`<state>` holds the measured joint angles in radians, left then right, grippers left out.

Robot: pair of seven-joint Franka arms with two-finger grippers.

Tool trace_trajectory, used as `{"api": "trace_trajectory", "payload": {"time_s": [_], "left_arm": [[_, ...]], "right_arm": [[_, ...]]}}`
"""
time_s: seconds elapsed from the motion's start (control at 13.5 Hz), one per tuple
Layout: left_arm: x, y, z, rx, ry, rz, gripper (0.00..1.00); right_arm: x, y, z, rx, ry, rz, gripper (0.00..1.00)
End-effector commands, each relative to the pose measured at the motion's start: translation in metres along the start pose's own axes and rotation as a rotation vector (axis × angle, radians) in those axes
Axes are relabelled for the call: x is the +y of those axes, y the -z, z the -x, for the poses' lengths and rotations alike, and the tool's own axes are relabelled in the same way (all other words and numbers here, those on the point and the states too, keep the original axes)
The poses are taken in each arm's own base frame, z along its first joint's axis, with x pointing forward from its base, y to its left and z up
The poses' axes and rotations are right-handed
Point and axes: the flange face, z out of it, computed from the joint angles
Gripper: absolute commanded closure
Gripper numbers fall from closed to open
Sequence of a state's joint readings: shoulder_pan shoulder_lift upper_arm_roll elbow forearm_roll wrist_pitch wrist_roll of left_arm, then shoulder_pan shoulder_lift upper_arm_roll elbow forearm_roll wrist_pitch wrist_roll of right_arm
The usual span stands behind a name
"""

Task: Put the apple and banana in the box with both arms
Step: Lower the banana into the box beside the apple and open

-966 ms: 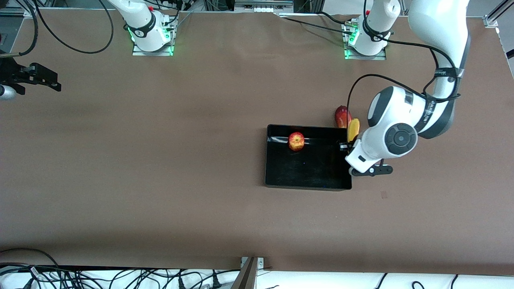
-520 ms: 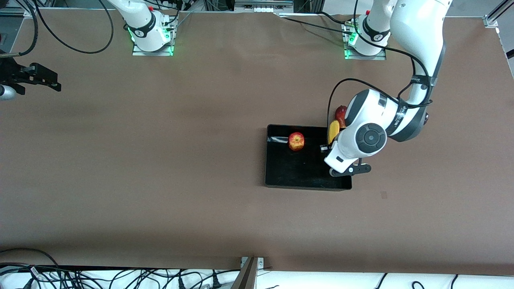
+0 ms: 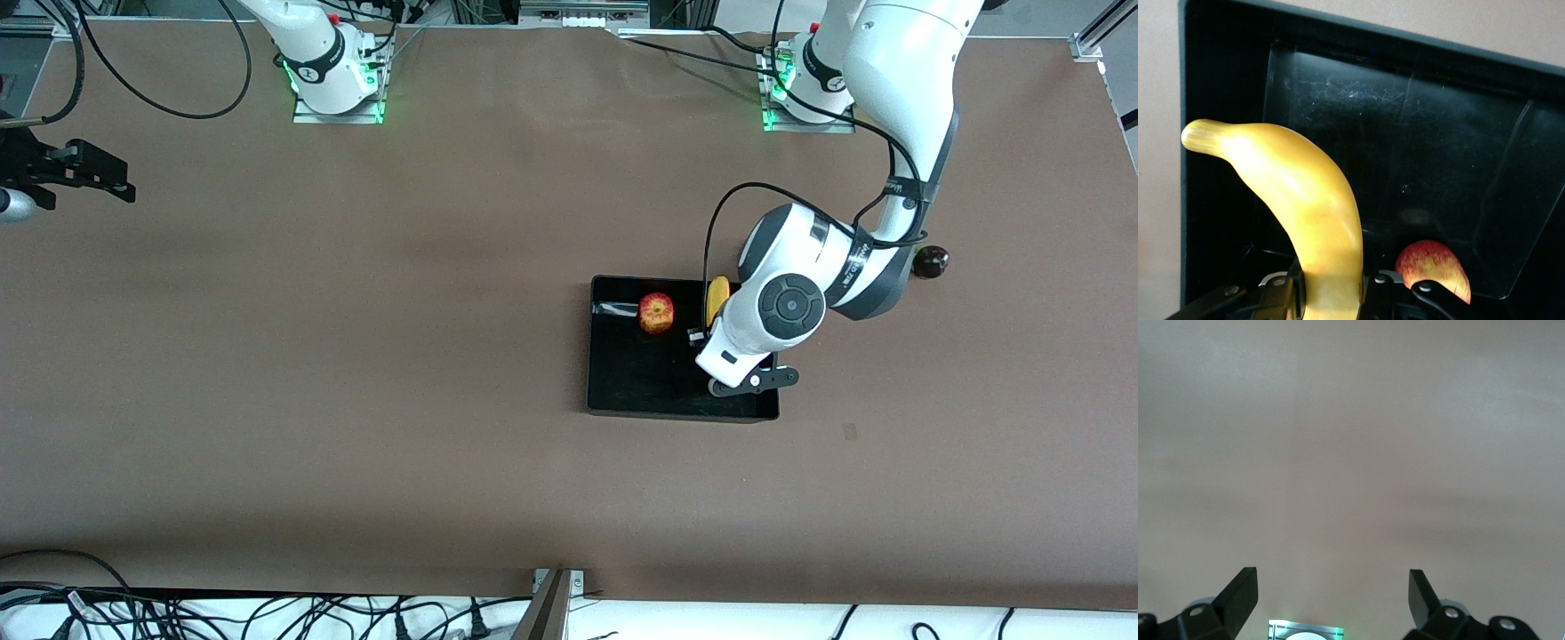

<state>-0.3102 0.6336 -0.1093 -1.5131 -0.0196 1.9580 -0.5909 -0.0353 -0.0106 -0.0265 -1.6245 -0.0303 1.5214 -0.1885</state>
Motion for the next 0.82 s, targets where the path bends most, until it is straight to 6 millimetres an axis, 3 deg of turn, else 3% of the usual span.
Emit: {"api": "trace_trajectory", "payload": {"time_s": [0.0,0.45,0.74], "left_arm": [[0.008,-0.008,-0.01,-0.006,0.027,0.008,1.0],[0.013,-0.023,-0.017,0.013,0.043,0.019,1.0],[0.015,-0.046,-0.024,0.024,0.072,0.029,1.0]], "right_arm": [[0.002,0.005,0.0,-0.005,0.001,0.006,0.0],[0.002,0.005,0.0,-0.005,0.003,0.006,0.0],[0.002,0.005,0.0,-0.005,-0.003,0.006,0.0]]}}
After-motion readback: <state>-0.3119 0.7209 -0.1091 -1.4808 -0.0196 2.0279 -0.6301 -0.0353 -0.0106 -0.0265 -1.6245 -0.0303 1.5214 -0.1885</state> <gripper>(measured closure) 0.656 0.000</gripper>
